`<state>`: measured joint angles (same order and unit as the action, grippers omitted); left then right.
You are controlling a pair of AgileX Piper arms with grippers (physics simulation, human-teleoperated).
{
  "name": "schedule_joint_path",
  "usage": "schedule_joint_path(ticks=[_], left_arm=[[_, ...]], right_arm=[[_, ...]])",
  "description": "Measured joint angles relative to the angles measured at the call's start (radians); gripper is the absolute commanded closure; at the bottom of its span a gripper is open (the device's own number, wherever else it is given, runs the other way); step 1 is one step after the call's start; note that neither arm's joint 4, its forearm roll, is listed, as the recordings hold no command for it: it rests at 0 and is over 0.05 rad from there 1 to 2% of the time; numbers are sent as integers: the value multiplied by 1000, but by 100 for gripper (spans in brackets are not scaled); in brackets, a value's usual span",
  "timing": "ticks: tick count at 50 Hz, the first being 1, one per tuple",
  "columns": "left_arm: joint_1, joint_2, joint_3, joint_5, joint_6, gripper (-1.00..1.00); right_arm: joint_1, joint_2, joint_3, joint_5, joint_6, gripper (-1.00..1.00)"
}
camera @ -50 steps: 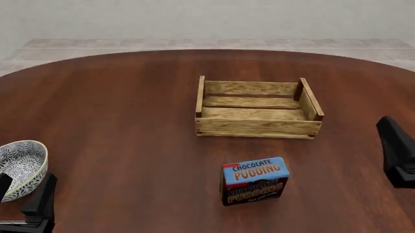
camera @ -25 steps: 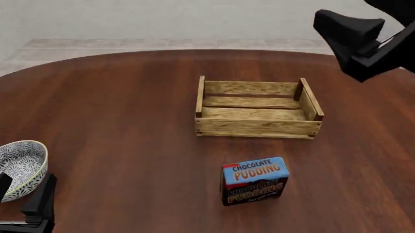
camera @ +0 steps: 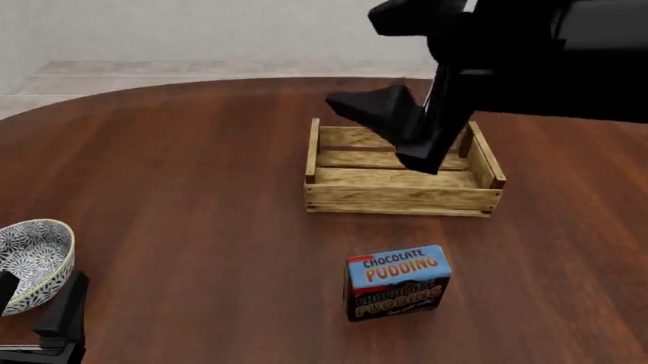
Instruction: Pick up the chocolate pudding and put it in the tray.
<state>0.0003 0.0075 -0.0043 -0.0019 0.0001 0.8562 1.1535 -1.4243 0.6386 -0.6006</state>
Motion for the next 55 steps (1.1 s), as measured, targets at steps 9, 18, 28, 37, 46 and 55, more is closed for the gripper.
schedule_joint_path(ticks=[9, 18, 28, 37, 46, 55], left_arm=[[0, 0, 0, 0, 0, -100], [0, 0, 0, 0, 0, -100], [0, 0, 0, 0, 0, -100], [0, 0, 0, 0, 0, -100], [0, 0, 0, 0, 0, -100], [0, 0, 0, 0, 0, -100]], right_arm=[[54, 71, -62, 158, -97, -100], [70, 138, -124, 308, -181, -100], [52, 156, -63, 378, -309, -100], [49, 141, 2, 402, -377, -100], [80, 117, 80, 402, -381, -100], [129, 89, 167, 378, -347, -100]])
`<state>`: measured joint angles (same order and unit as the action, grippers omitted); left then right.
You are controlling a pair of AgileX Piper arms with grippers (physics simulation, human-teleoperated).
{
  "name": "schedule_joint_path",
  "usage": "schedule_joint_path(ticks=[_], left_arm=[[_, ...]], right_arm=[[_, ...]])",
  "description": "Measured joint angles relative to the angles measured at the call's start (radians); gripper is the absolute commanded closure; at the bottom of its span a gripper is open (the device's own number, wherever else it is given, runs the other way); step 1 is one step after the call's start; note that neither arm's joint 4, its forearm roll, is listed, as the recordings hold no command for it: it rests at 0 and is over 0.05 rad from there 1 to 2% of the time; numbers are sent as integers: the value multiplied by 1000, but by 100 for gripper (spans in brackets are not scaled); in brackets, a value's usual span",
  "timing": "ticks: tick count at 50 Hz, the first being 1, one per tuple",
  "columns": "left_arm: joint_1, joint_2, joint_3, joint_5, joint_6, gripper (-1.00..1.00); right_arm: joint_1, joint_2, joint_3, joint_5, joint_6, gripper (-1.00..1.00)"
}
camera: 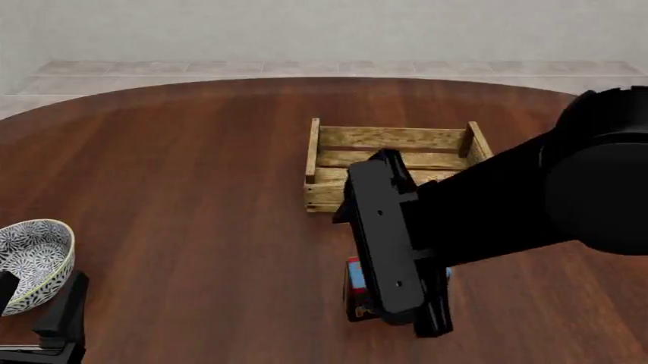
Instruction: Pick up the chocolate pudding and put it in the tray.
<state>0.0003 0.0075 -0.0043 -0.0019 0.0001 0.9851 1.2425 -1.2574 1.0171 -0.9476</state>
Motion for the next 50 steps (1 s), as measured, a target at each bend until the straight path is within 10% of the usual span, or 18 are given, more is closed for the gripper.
schedule_joint_path(ticks=[24, 50], left_arm=[[0, 0, 0, 0, 0, -100], [0, 0, 0, 0, 0, -100]], right_arm=[[69, -20, 158, -81, 105, -100], [-15, 41, 134, -59, 56, -100]])
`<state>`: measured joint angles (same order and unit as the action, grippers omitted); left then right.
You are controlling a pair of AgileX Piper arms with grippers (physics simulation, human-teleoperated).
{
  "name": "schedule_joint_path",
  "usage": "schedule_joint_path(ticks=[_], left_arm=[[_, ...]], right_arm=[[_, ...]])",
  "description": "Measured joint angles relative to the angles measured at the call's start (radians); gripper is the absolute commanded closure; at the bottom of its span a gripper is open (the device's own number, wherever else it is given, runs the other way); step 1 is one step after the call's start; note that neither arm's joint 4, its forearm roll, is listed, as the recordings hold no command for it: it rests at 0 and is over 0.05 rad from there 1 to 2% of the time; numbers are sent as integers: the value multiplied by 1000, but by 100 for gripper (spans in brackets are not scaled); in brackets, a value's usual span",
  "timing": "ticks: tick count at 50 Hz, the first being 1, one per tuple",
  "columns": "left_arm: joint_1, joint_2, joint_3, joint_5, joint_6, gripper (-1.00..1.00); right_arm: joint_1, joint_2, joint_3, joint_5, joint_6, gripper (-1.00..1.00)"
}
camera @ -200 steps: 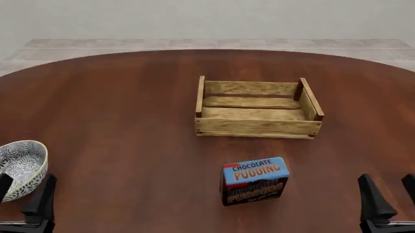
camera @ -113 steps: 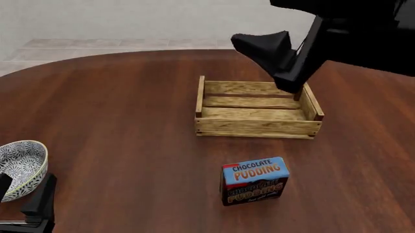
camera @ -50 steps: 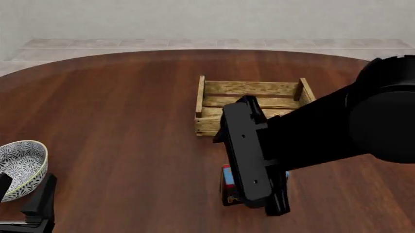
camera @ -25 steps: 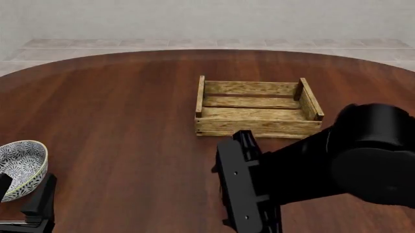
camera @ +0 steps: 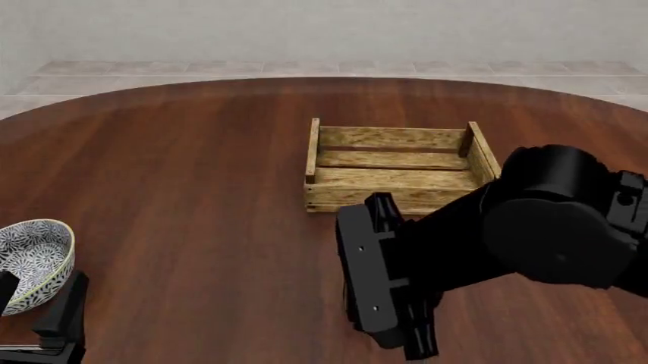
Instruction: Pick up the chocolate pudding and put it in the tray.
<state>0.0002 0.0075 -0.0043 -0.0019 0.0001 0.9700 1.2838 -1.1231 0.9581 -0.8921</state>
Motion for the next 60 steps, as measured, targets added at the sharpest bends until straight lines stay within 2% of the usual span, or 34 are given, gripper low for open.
schedule_joint_path(ticks=[12, 38, 60], left_arm=[[0, 0, 0, 0, 0, -100], [0, 0, 0, 0, 0, -100], [0, 0, 0, 0, 0, -100]], right_arm=[[-32, 31, -18, -5, -12, -100], [-52, 76, 16, -65, 15, -100], [-111, 97, 8, -74, 10, -100]])
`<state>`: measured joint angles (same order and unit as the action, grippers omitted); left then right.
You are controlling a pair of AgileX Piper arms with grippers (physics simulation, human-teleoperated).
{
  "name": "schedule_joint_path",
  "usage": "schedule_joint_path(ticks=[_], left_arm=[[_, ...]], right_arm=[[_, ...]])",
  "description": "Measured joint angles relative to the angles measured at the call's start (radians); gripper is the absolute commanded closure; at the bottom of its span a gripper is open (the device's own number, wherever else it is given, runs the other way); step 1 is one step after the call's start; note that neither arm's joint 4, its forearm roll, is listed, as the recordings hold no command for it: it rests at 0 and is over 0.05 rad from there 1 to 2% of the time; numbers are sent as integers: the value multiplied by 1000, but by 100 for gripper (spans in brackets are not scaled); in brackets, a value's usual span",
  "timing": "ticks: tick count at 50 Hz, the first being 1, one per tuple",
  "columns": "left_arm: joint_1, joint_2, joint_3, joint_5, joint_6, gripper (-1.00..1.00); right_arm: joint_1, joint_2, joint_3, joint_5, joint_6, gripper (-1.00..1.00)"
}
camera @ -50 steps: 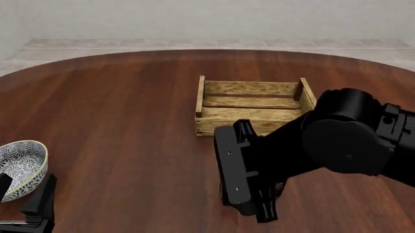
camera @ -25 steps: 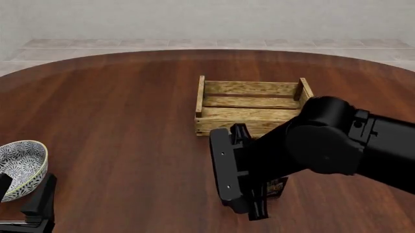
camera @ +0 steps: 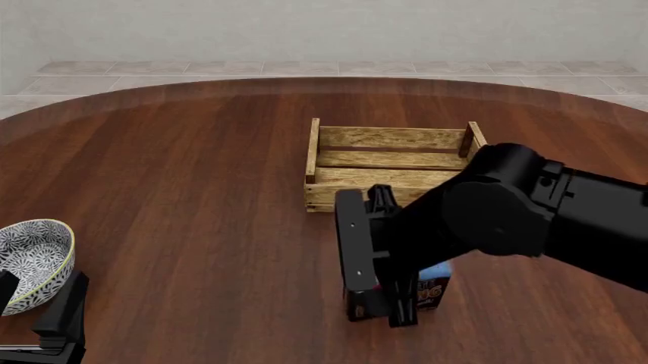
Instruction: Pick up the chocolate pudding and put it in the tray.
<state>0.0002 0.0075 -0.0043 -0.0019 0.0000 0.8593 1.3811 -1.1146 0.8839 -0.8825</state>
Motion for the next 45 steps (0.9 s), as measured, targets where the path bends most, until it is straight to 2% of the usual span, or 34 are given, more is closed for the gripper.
schedule_joint_path(ticks=[45], left_arm=[[0, 0, 0, 0, 0, -100]], right_arm=[[-84, 66, 14, -55, -5, -100]])
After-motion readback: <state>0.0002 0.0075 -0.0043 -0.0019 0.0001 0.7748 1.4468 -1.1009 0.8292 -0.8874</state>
